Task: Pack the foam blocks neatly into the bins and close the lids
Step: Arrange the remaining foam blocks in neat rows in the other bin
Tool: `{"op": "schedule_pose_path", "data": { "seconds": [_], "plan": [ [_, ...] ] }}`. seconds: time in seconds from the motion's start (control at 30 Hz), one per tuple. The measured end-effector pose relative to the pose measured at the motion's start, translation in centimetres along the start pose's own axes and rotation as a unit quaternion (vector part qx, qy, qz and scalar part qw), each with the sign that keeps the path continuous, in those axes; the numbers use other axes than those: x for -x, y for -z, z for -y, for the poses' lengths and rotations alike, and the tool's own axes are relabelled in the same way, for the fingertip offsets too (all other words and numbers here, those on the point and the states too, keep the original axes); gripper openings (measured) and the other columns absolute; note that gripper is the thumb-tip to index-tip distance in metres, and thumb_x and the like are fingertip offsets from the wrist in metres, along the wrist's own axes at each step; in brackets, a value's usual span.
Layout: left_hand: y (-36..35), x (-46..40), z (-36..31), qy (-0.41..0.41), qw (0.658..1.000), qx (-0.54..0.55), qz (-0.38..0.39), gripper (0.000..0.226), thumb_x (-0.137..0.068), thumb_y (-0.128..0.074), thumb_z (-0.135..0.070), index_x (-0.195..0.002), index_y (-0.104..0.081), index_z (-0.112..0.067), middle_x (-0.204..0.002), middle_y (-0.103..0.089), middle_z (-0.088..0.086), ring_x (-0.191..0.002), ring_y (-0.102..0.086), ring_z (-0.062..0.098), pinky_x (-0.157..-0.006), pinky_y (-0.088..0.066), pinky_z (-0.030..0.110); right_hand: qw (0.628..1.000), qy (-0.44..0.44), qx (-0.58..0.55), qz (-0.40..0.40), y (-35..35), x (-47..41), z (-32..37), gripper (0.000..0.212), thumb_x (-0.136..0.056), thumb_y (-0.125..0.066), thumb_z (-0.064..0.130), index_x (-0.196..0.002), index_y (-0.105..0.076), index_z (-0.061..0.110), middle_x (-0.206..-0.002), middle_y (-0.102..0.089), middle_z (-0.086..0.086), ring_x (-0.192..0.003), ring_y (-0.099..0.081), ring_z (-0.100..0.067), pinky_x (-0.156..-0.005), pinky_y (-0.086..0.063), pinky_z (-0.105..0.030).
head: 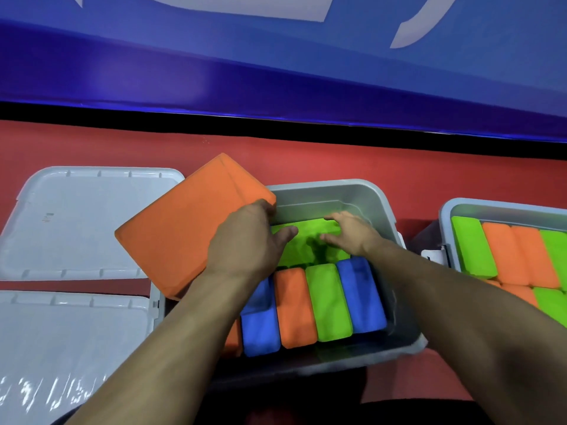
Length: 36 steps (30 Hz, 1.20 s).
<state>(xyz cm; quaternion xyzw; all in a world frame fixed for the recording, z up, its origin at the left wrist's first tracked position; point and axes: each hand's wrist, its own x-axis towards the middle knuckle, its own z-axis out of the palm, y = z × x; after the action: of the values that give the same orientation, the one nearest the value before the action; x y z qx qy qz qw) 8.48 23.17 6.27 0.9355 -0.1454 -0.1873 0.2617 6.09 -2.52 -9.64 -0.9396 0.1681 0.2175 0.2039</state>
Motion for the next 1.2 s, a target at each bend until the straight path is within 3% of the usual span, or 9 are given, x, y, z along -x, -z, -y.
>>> {"op": "schedule_pose_path", "data": {
  "seconds": [0.13,0.23,0.33,0.43,0.6,0.77,0.9,1.07,1.2],
  "plan": [
    [0.6,0.6,0.4,-0.022,0.992,-0.083,-0.088,0.065,-0.083,-0.075,-0.054,-0.137,-0.054,-0.025,-0.131,-0.054,0.004,-0.121,-0.046,0.028,-0.096,-0.044,0.040,0.997,0.016,0.053,0.049,-2.1,-4.1,0.4,0.081,-0.083,-0.068,0.063,-0.149,-0.044,0.023,-0.154,-0.044,-0.005,-0.140,-0.043,-0.029,-0.115,-0.036,-0.039],
    [-0.2,1.0,2.0,-0.029,0.980,-0.177,-0.091,0.090,-0.072,-0.076,-0.065,-0.145,-0.049,-0.019,-0.147,-0.045,0.013,-0.128,-0.042,0.037,-0.097,-0.043,0.047,0.992,0.005,0.105,0.067,-4.3,-5.6,0.0,0.096,-0.079,-0.065,0.073,-0.156,-0.030,0.029,-0.160,-0.035,-0.001,-0.145,-0.034,-0.029,-0.119,-0.030,-0.041],
    [-1.0,1.6,3.7,-0.037,0.969,-0.235,-0.072,0.104,-0.072,-0.054,-0.081,-0.145,-0.053,-0.008,-0.149,-0.047,0.027,-0.134,-0.047,0.048,-0.103,-0.045,0.056,0.983,-0.003,0.173,0.057,-5.5,-6.1,-0.2,0.105,-0.071,-0.062,0.082,-0.157,-0.024,0.035,-0.148,-0.032,-0.002,-0.135,-0.031,-0.029,-0.113,-0.029,-0.045],
    [-1.4,1.9,4.3,-0.041,0.966,-0.254,-0.028,0.111,-0.075,-0.027,-0.085,-0.149,-0.050,-0.005,-0.151,-0.046,0.028,-0.138,-0.046,0.049,-0.107,-0.042,0.062,0.979,0.016,0.200,0.033,-5.5,-6.6,-0.3,0.102,-0.062,-0.064,0.087,-0.146,-0.041,0.034,-0.135,-0.037,-0.003,-0.127,-0.035,-0.028,-0.106,-0.033,-0.045],
    [-1.0,2.3,3.4,-0.004,0.959,-0.278,0.047,0.116,-0.067,0.012,-0.084,-0.162,0.015,-0.018,-0.170,0.012,0.015,-0.157,0.007,0.035,-0.126,-0.004,0.050,0.990,0.035,0.138,0.015,-4.1,-6.0,-0.8,0.090,-0.062,-0.075,0.077,-0.127,-0.047,0.021,-0.128,-0.060,-0.005,-0.122,-0.056,-0.028,-0.104,-0.039,-0.042],
    [-0.6,2.4,2.3,-0.001,0.966,-0.253,0.049,0.105,-0.090,-0.028,-0.082,-0.161,0.016,-0.019,-0.169,0.016,0.013,-0.157,0.011,0.033,-0.126,-0.003,0.048,0.987,0.118,0.060,-0.087,1.4,-2.8,-0.7,0.096,-0.069,-0.082,0.060,-0.148,-0.040,0.025,-0.136,-0.054,-0.008,-0.127,-0.051,-0.031,-0.112,-0.037,-0.045],
    [-0.3,2.4,1.0,-0.021,0.985,-0.171,0.031,0.105,-0.090,-0.044,-0.077,-0.163,0.004,-0.018,-0.171,0.006,0.013,-0.157,0.004,0.032,-0.126,-0.006,0.044,0.986,0.134,-0.002,-0.103,5.8,2.3,-1.3,0.093,-0.071,-0.082,0.057,-0.149,-0.033,0.041,-0.146,-0.044,0.006,-0.137,-0.043,-0.019,-0.111,-0.036,-0.055],
    [-0.1,2.0,-1.7,0.013,0.997,0.081,0.016,0.105,-0.080,-0.059,-0.077,-0.154,-0.030,-0.009,-0.158,-0.031,0.020,-0.151,-0.022,0.032,-0.124,-0.017,0.042,0.959,0.130,-0.167,-0.189,8.2,9.8,0.0,0.086,-0.066,-0.093,0.032,-0.135,-0.042,0.040,-0.134,-0.047,0.011,-0.124,-0.047,-0.006,-0.109,-0.040,-0.038],
    [0.4,1.9,-4.2,0.117,0.918,0.377,0.036,0.116,-0.067,-0.064,-0.087,-0.148,-0.040,-0.008,-0.147,-0.049,0.006,-0.136,-0.047,0.025,-0.117,-0.035,0.043,0.918,0.114,-0.284,-0.254,7.7,15.3,2.5,0.084,-0.066,-0.094,0.020,-0.129,-0.039,0.027,-0.122,-0.052,0.012,-0.111,-0.053,-0.002,-0.094,-0.043,-0.019]
  ]
}}
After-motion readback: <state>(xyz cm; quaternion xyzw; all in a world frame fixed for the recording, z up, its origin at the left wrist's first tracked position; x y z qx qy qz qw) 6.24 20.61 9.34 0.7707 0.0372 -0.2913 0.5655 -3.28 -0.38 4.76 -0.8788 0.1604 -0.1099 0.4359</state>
